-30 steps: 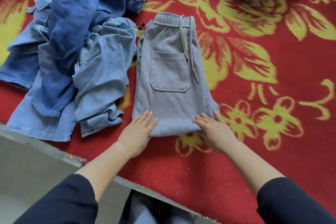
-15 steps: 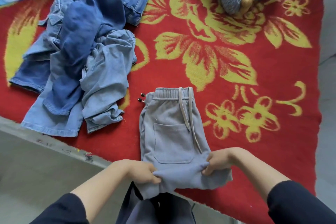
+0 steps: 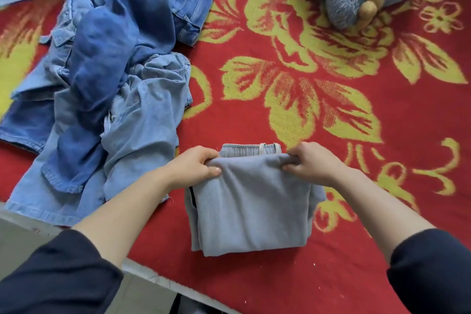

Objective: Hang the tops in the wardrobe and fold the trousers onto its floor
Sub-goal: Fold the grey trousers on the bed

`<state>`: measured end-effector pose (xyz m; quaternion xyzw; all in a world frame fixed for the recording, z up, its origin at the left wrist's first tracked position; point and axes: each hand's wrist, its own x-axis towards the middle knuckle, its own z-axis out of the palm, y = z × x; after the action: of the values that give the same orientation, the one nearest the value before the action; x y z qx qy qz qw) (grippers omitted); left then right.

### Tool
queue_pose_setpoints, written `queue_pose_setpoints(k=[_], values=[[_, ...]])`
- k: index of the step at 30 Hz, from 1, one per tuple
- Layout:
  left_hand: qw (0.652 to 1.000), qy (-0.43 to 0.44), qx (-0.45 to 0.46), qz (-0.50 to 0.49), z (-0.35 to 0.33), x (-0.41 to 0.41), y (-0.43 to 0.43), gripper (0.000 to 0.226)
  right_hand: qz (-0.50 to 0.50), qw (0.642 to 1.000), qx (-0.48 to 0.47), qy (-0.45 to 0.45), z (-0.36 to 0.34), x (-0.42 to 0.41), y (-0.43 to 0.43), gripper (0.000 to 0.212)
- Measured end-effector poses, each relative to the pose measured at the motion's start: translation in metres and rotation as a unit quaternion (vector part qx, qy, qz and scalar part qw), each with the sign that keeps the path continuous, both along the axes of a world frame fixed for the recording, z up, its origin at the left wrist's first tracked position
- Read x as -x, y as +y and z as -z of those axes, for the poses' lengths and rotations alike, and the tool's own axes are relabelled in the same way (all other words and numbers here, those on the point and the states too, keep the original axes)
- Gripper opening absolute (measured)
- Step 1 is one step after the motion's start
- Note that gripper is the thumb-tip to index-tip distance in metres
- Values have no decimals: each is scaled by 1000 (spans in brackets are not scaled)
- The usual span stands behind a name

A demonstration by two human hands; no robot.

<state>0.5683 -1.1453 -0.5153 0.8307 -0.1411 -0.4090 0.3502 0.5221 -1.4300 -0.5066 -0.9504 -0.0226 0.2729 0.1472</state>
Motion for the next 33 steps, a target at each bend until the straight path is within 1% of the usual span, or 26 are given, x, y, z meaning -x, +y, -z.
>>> queue_pose_setpoints(k=[2,3,4,5,6,7,9,10,13,15,18,21,22,25,26,27,28,30,31,33], values=[[993,-88,-74,-21,17,-9,-6,11,2,999,19,-35,13,-11,6,30],[984,-130,-120,-19,24,-10,-9,16,10,999,26,-45,20,-14,8,21],[973,-165,-159,-12,32,-9,-11,20,25,998,19,-45,26,-17,11,6],[964,-195,-182,-3,39,-8,-13,26,41,998,9,-37,33,-20,14,17],[958,-220,-183,1,45,-5,-16,33,67,998,-18,-15,39,-22,18,37],[959,-234,-162,2,49,-3,-18,40,98,994,-53,4,43,-24,22,51],[971,-215,-103,10,54,-2,-24,54,133,987,-89,24,50,-30,29,66],[977,-193,-90,25,56,-3,-27,59,126,988,-79,33,55,-32,31,71],[984,-107,-124,65,67,-10,-33,66,73,993,-30,88,66,-39,35,78],[986,-59,-142,65,73,-15,-35,65,65,990,-32,121,70,-46,36,80],[985,-39,-156,63,76,-22,-34,60,107,977,-70,168,72,-55,37,75],[985,11,-158,63,72,-25,-33,50,111,971,-72,197,72,-59,38,52],[986,31,-155,62,71,-26,-32,48,104,972,-64,202,71,-60,40,49],[987,79,-126,62,65,-26,-27,53,91,966,-44,237,69,-56,44,63],[988,90,-108,60,63,-23,-25,57,88,964,-41,248,69,-53,45,65],[989,99,-92,51,61,-19,-24,62,81,964,-37,251,68,-49,46,61],[991,98,-85,38,59,-14,-23,67,74,966,-33,246,66,-45,47,52],[993,55,-100,22,51,-2,-19,73,64,976,-23,208,59,-32,47,35],[994,30,-101,20,46,4,-17,68,54,982,-18,181,53,-23,47,35],[997,-6,-72,6,33,19,-12,45,17,993,-5,114,39,-2,47,42]])
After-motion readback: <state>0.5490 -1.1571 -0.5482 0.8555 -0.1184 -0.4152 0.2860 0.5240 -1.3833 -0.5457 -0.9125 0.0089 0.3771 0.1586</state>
